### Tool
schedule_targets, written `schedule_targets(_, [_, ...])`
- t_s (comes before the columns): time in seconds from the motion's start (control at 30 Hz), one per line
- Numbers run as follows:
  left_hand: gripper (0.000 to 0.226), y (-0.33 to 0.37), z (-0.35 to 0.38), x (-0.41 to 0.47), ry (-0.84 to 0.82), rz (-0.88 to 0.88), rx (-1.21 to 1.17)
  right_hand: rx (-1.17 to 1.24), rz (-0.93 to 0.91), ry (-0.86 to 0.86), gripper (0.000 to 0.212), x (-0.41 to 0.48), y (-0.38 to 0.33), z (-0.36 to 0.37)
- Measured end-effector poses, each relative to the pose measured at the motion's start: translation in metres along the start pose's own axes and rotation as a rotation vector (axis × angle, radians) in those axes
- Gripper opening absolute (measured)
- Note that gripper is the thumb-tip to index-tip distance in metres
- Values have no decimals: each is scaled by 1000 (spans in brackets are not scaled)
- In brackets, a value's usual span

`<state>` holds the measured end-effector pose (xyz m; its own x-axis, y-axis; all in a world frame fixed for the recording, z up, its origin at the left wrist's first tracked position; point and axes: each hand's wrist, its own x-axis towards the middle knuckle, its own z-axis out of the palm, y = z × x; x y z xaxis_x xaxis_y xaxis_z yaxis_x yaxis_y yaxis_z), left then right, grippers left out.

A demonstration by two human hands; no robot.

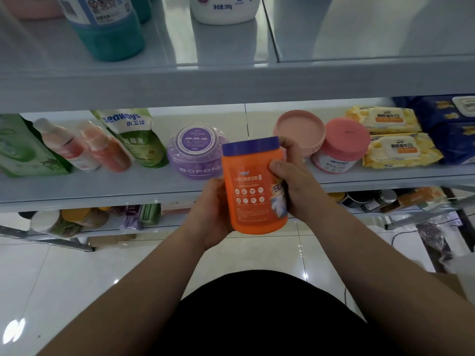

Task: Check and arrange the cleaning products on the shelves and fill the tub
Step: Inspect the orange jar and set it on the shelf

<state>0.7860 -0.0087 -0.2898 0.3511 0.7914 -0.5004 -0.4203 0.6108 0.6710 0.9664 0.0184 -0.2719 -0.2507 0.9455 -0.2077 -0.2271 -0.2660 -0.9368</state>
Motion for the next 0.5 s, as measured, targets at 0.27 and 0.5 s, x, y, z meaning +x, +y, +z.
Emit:
schedule_targets(0.27, [86,-5,-9,13,37,116,471,-327,-65,83,73,2,1,-10])
schedule_targets(0.5, [75,-1,-12,24,38,264,775,-804,-152,74,73,13,-4,-9])
